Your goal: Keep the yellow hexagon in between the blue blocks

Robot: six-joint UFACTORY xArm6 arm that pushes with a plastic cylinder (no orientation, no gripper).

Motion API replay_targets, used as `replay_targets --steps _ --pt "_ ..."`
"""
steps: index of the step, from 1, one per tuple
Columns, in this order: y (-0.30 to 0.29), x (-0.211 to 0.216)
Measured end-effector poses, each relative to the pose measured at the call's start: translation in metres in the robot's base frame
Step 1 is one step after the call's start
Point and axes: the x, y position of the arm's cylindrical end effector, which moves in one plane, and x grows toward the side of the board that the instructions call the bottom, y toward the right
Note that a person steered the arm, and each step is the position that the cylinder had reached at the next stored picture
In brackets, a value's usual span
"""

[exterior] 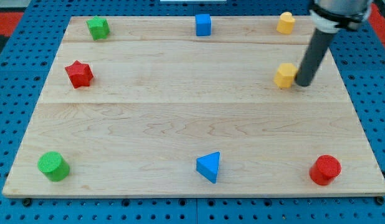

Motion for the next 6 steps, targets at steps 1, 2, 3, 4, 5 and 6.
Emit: replay_targets --steps 1,2,3,4,5,6 --pt "-0.001 -0.017" --pt "0.023 -0.043" --pt "0.002 -0.04" --pt "-0.019 -0.021" --pt "-0.05 -0.012" --pt "-0.076 -0.012"
